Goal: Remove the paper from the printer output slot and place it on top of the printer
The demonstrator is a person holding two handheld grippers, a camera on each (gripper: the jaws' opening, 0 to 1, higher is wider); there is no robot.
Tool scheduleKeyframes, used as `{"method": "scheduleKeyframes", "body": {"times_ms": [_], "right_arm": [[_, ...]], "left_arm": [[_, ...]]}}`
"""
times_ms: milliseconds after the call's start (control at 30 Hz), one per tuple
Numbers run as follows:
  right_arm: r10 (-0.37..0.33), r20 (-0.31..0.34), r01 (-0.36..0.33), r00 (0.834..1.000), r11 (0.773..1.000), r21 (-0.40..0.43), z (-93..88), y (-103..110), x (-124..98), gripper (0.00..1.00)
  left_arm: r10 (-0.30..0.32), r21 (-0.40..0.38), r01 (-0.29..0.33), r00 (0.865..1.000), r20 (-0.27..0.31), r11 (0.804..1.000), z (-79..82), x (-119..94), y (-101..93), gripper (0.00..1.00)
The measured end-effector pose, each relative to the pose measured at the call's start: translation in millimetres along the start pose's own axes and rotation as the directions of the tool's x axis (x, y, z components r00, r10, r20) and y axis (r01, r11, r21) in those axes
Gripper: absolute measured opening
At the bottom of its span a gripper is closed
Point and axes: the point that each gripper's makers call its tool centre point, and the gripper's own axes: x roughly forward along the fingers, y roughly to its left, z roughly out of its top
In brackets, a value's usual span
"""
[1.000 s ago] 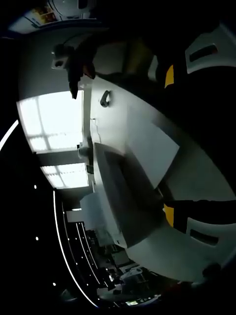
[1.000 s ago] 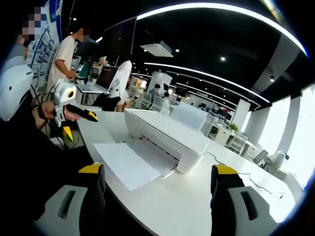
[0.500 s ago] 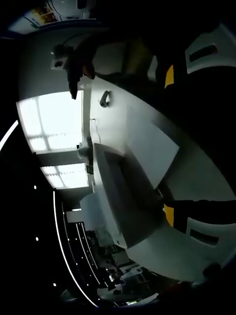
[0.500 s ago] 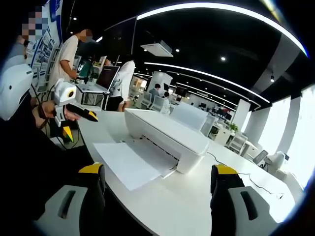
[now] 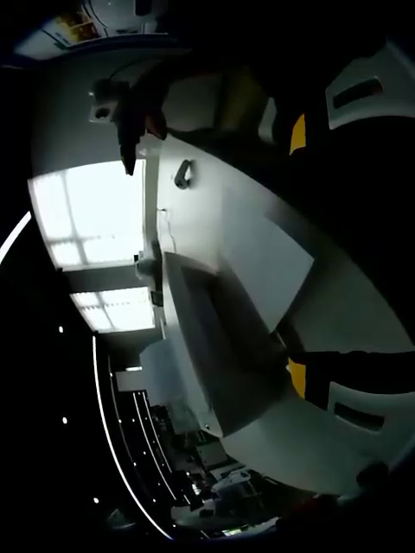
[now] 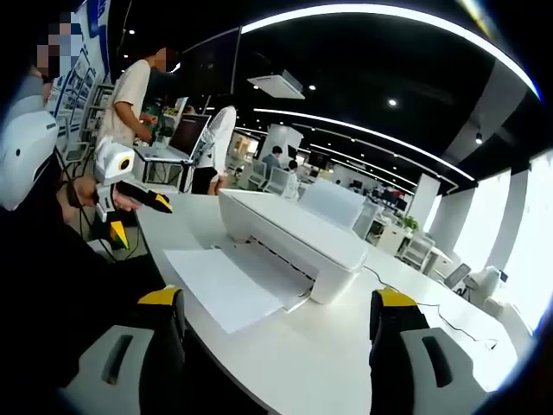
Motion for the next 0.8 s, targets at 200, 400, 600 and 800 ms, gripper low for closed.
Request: {"method": "scheduleKeyframes", "body": {"times_ms": [200,400,600,800], "right_arm": [[-0.001,-0.001,0.001,1.0,1.0,-0.001,-0.3,-0.3,0.2,0.83],[-0.002,0.0,0.002,1.0,1.0,-0.002,-0.2,-0.9,-0.8,0.84],[-0.001,0.0,0.001,1.0,1.0,-0.003,-0.2,-1.3,-1.1,0.84],[0.0,-0.002,0.0,1.0,1.0,-0.004,-0.6,-1.2,-0.9,0.84]], "left_arm": [[0.0,0.002,0.0,1.0,-0.001,1.0,0.1,0.2,-0.5,0.94],[-0.001,0.001,0.001,1.0,-0.001,1.0,-0.2,0.5,-1.0,0.94],[-0.002,-0.001,0.002,1.0,-0.002,1.0,-0.9,1.5,-1.0,0.94],[-0.002,-0.006,0.002,1.0,-0.007,1.0,-3.7,3.3,-0.5,0.94]]}}
